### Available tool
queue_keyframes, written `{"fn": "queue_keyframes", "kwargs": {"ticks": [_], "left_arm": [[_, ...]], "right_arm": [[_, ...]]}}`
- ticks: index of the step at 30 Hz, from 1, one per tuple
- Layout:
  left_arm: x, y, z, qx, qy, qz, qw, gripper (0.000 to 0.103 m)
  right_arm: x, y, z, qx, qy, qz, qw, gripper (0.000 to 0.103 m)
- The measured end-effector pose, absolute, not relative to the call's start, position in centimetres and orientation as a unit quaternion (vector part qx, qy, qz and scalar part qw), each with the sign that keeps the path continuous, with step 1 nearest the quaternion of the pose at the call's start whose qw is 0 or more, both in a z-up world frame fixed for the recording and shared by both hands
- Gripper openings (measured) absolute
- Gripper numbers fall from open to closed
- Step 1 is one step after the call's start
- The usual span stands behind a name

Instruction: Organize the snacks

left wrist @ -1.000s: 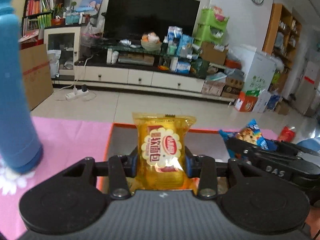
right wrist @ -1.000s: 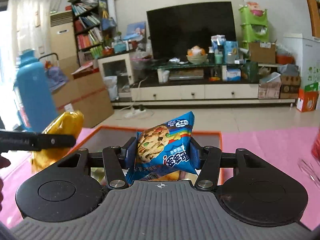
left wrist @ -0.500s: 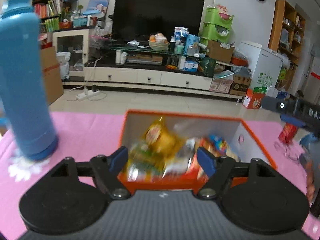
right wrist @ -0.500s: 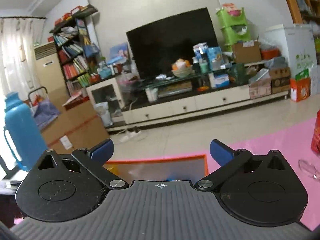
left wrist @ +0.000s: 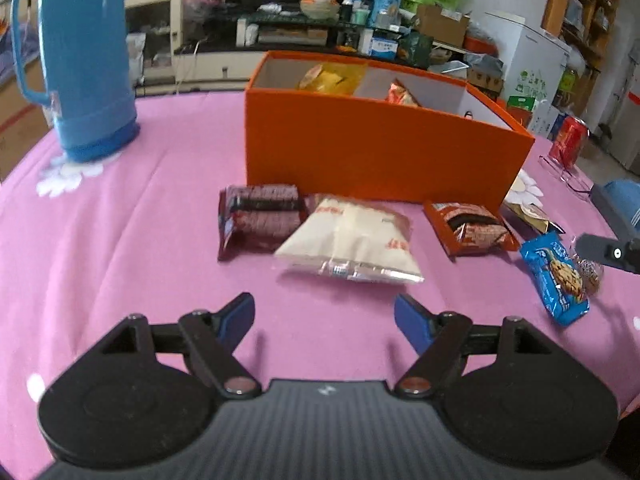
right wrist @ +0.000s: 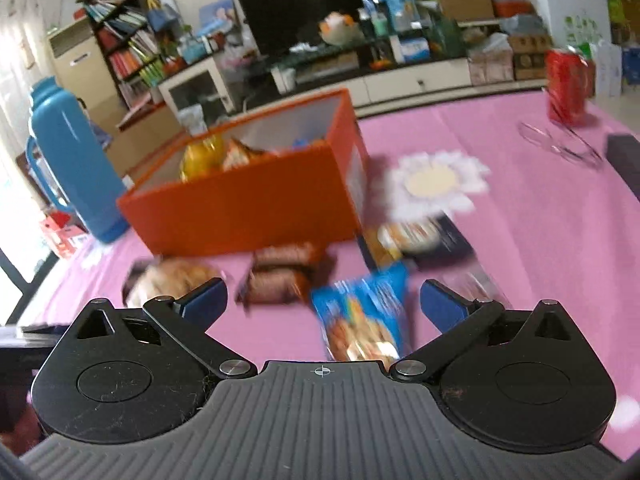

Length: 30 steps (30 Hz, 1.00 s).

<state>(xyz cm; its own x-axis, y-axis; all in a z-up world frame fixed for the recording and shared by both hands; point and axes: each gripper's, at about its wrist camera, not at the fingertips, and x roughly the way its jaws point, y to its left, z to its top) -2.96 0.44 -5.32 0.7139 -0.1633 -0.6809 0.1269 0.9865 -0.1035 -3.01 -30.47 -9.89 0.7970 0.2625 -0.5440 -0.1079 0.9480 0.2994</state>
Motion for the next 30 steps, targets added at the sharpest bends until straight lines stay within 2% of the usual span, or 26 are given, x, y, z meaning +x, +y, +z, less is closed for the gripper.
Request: {"fn": "queue_keyframes", "kwargs": {"ticks": [5,12,20,21,22,26,30], "left_arm": [[-1.7,0.2,-4.2,-0.023,0.351,-0.069,0.933,0.078],[1.6,0.6,-4.4,-0.049,0.370,-0.054,0.926,0.078],[6.5,-4.5,-5.4,0.066,0.377,-0.080,0.920,0.081],[6.7,-4.9,-5.7,0.076,0.382,-0.083,0.917,0.080],[6.7,-5.1,-6.0,0.081,0.385,-0.089,0.915,0.072],[4.0,-5.5,-6.3,0.109,0.377,-0.094,0.915,0.058],[-0.3,-4.9,-6.3,0.117,0.375,-0.093,0.915,0.057]], "right_arm": [[-3.5,-32.1,-10.6,0.101,0.302,0.060,0.946,0.090],[-1.7,-33.6,-10.4,0.172,0.308,0.081,0.932,0.090],[-1.3,-33.8,-10.2,0.186,0.306,0.100,0.928,0.090],[-1.4,-34.2,-10.2,0.192,0.304,0.099,0.928,0.090],[-1.4,-34.5,-10.3,0.199,0.303,0.096,0.927,0.090],[-1.4,-36.2,-10.6,0.240,0.303,0.083,0.918,0.090],[-1.5,-37.6,-11.1,0.274,0.303,0.069,0.910,0.090]]}}
